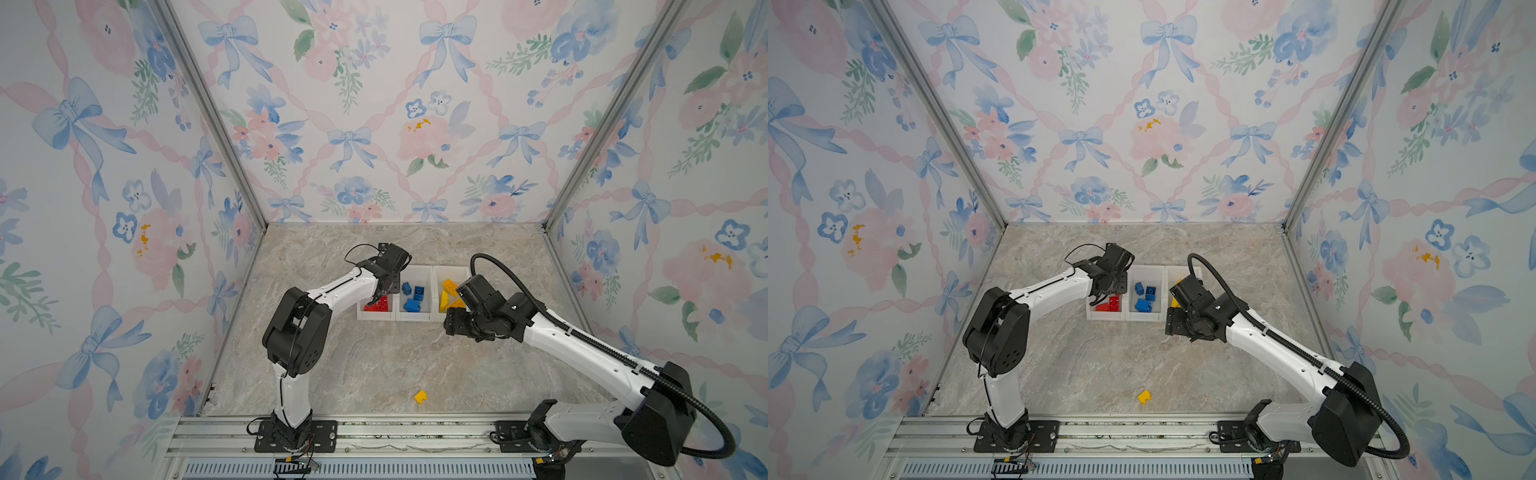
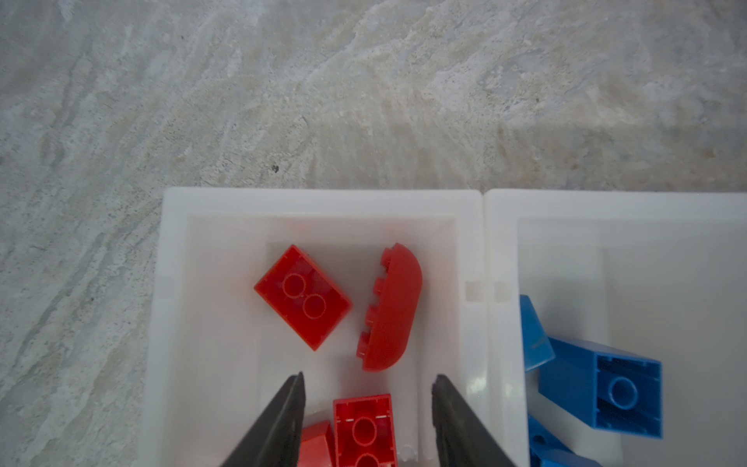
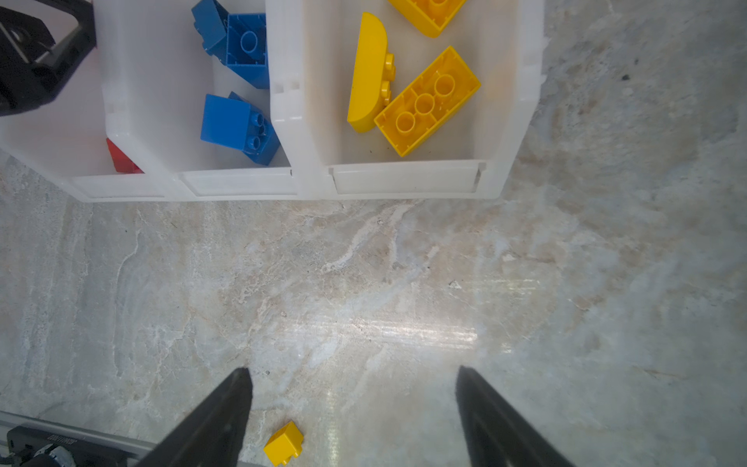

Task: Sort the legos into containers by color
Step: Place the lego in the container, then pick up the lego from the bottom-center of the table.

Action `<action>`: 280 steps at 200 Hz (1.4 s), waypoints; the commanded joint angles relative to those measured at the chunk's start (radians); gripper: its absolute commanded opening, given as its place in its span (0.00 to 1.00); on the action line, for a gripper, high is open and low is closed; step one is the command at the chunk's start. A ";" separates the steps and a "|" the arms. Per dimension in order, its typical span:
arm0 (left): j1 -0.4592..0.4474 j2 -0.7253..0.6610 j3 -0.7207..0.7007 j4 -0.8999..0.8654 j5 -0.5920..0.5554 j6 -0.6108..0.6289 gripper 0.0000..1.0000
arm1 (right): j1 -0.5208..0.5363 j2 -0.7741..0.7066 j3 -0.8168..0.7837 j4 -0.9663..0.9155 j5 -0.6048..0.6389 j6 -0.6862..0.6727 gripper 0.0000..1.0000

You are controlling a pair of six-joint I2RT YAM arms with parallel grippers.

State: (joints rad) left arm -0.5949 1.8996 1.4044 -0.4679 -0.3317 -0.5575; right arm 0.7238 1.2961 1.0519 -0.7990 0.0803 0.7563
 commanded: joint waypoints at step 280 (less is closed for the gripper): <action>-0.121 -0.731 -0.624 0.008 0.049 -0.229 0.77 | 0.627 0.342 0.033 0.028 0.041 -0.110 0.76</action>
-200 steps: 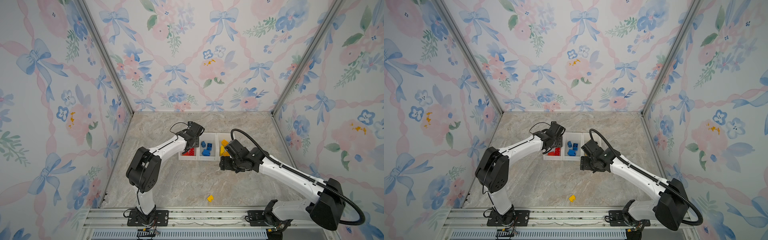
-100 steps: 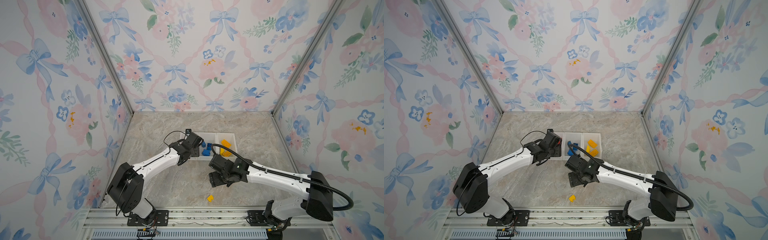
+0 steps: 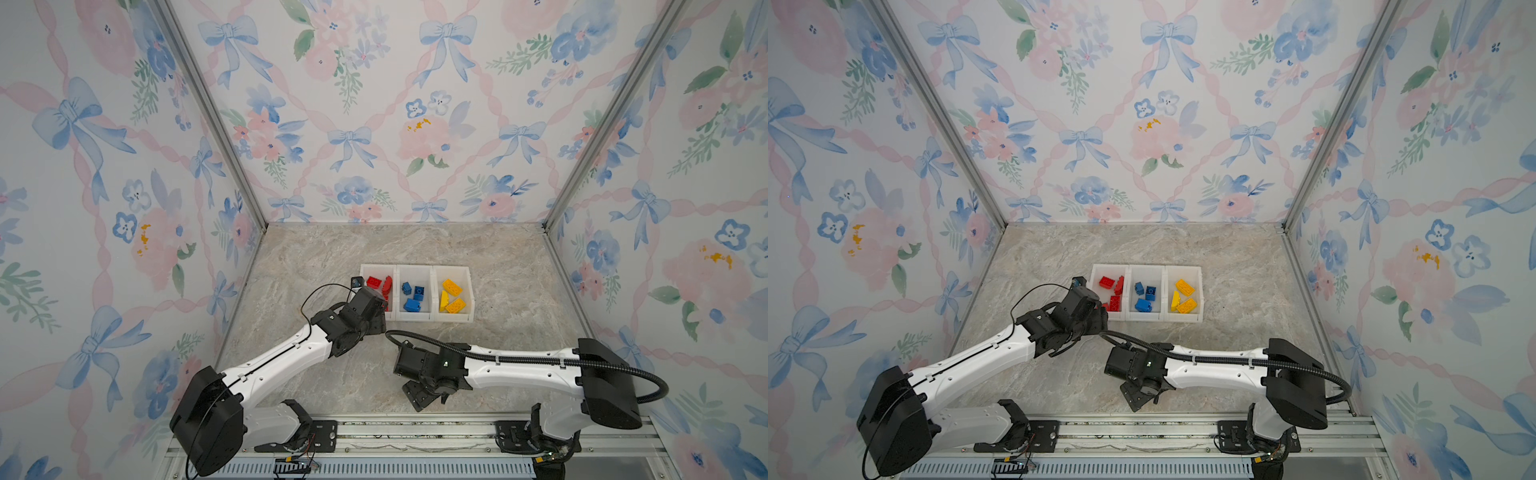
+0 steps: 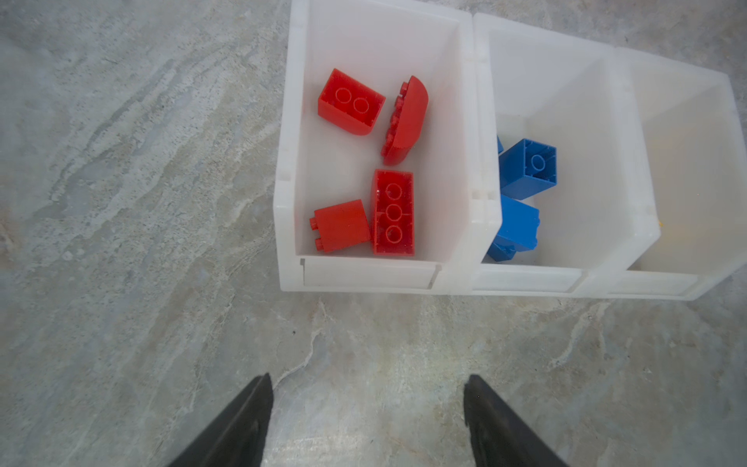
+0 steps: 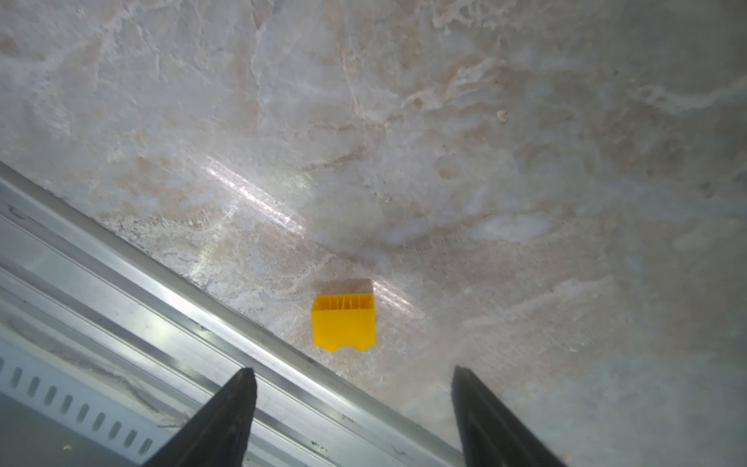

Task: Sort the legos into containers by color
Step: Pick up the lego from the bottom-center of the table.

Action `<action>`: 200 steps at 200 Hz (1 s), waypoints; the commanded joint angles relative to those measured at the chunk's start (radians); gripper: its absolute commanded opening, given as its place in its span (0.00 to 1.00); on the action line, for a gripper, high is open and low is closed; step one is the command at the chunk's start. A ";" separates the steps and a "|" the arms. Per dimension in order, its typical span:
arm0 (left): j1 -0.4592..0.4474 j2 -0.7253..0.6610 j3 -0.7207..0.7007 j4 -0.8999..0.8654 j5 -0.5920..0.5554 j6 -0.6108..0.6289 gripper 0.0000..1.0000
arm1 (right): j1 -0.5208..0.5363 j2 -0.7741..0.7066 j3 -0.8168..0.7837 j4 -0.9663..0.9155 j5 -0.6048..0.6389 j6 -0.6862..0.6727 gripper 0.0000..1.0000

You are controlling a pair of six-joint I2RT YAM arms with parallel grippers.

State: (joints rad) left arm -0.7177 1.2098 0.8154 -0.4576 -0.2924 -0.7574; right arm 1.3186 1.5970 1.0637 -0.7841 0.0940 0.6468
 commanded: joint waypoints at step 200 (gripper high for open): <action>0.012 -0.076 -0.057 -0.003 0.024 -0.023 0.79 | 0.020 0.157 -0.028 0.068 0.062 0.056 0.51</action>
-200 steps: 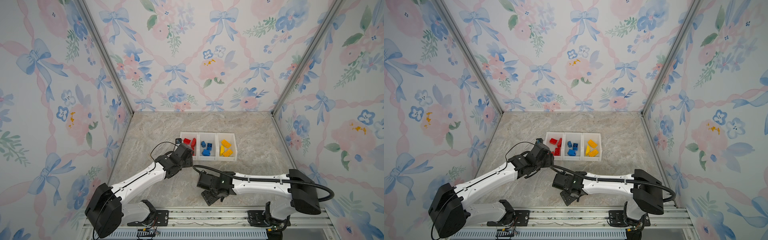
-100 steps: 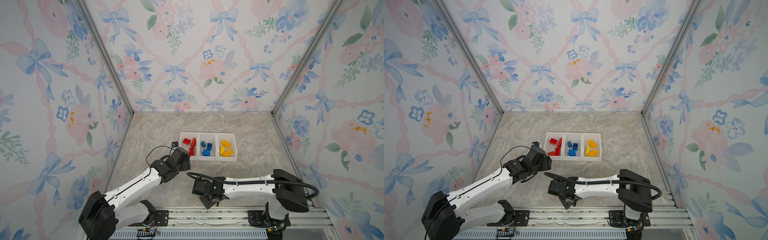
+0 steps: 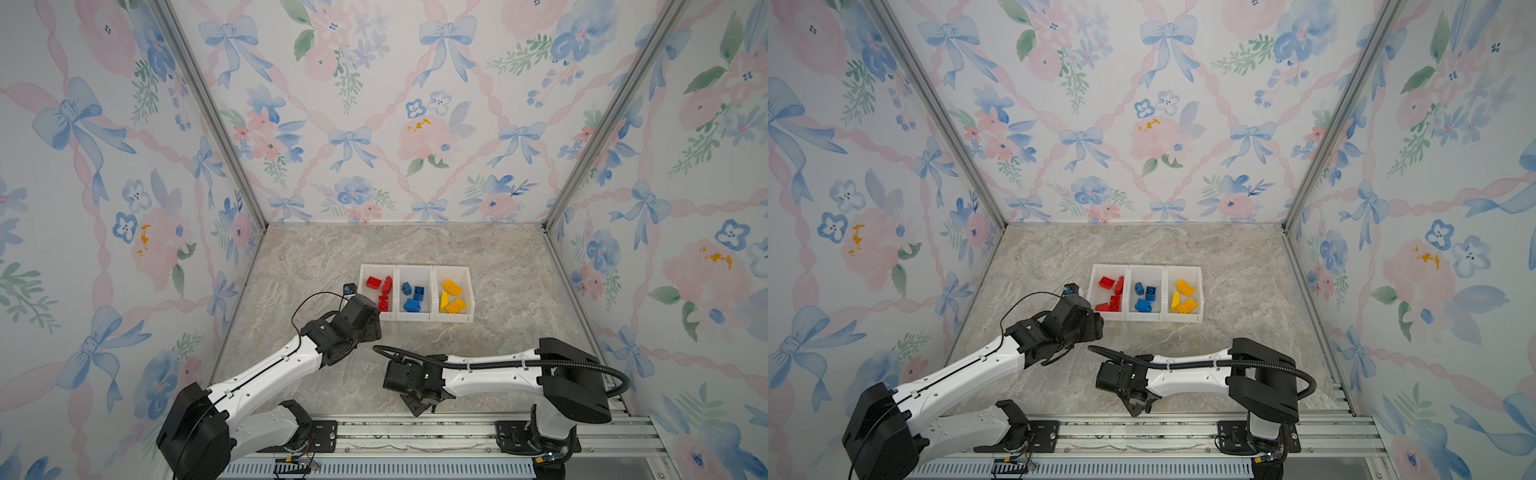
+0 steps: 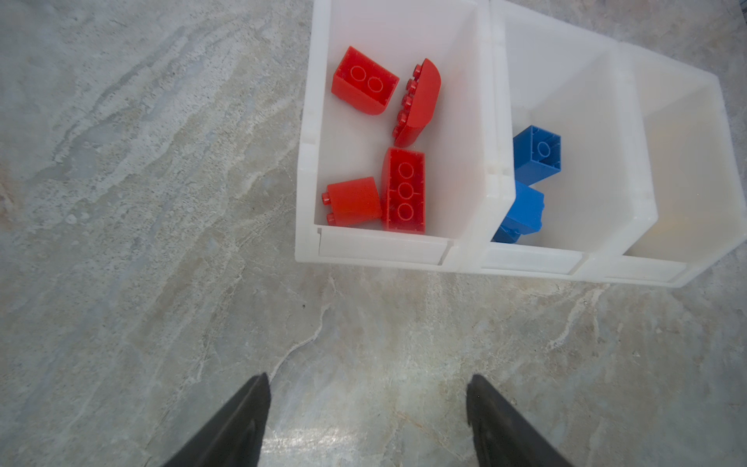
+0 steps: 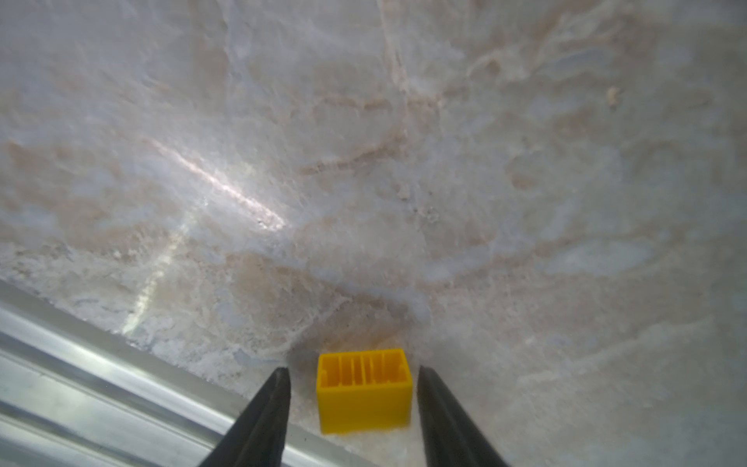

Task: Sort the legos into containers by color
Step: Pick up the lego from the bottom-center of the table, then place the lego in the container.

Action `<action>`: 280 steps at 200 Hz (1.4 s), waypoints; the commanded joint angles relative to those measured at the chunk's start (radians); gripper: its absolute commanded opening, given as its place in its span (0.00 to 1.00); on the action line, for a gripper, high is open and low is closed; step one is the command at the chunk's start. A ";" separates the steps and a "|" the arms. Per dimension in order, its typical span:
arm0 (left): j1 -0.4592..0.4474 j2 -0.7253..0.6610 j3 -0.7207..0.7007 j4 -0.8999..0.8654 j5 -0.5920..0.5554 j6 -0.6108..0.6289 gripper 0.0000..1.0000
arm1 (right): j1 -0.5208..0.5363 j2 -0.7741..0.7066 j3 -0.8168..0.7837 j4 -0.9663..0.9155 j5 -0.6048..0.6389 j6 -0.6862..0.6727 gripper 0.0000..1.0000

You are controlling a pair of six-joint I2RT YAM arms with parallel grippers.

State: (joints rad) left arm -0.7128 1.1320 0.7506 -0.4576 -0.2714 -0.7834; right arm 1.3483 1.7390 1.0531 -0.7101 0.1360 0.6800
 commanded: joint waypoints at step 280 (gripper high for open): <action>0.004 0.072 0.041 0.062 0.034 0.033 0.84 | -0.761 -0.193 0.230 -0.059 -0.053 -0.272 0.34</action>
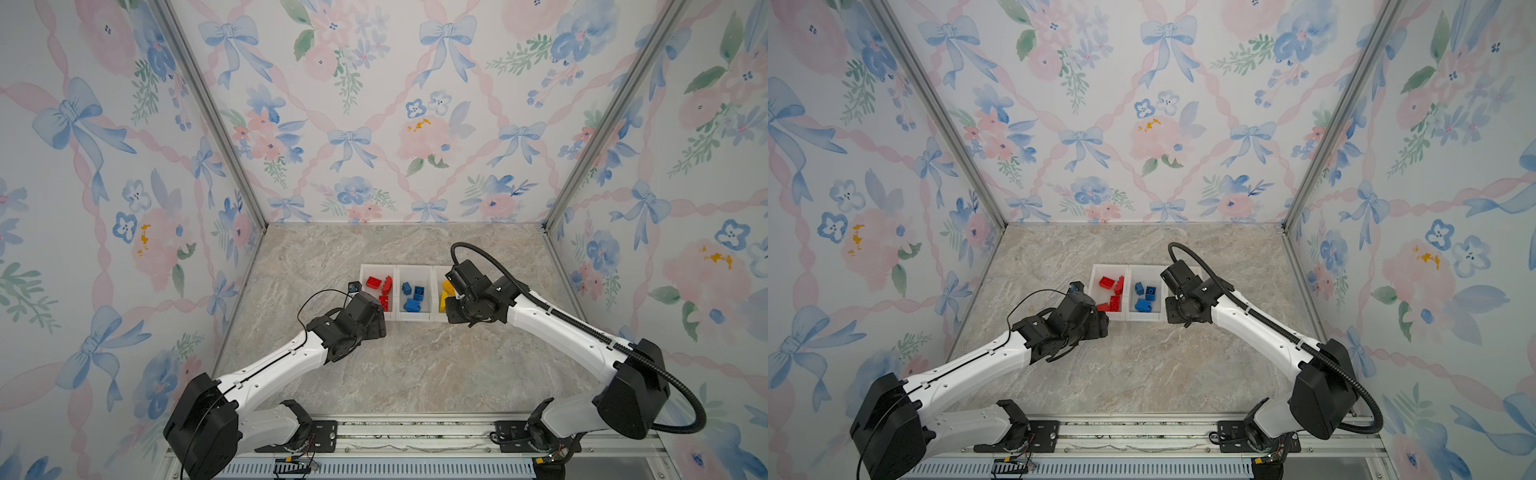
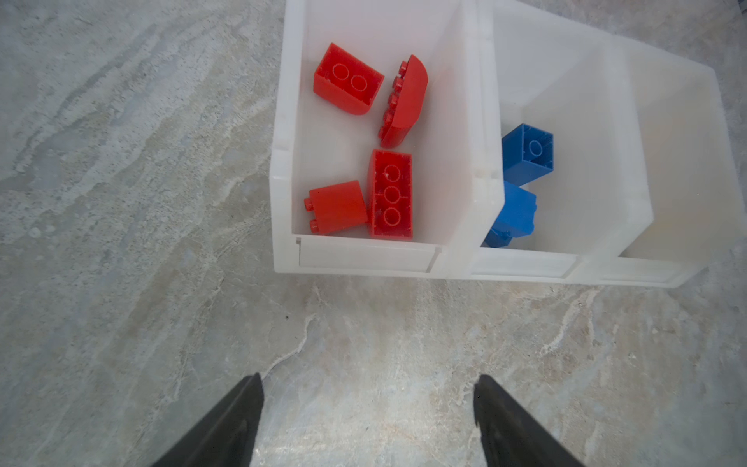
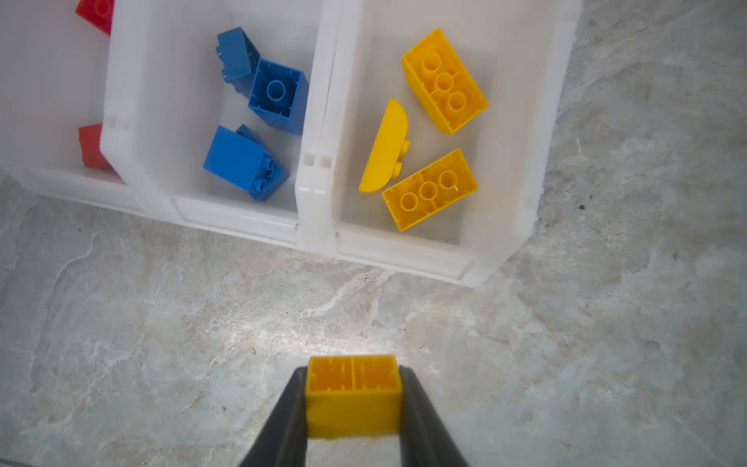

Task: Sort the legos into containers by color
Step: Place the lego in the container.

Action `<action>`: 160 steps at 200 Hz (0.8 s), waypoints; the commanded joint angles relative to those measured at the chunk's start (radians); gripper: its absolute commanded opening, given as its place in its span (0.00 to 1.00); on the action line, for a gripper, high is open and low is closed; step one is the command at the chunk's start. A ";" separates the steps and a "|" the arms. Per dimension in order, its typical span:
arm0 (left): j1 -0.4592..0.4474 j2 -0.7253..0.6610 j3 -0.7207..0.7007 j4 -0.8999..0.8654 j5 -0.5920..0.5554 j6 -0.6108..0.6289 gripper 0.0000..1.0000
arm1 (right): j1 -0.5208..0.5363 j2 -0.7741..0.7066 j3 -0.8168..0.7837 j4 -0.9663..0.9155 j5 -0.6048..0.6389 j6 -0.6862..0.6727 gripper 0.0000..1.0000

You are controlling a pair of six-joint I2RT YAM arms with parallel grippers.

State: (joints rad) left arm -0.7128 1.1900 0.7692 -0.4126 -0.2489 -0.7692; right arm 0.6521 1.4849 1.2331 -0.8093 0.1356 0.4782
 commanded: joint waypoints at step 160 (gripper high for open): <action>0.006 0.023 0.030 0.029 0.018 0.024 0.86 | -0.219 0.498 0.330 0.165 -0.129 -0.125 0.43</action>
State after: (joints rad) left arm -0.7128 1.2179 0.7784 -0.3893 -0.2371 -0.7631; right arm 0.4446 1.9606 1.5276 -0.6525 0.0250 0.3664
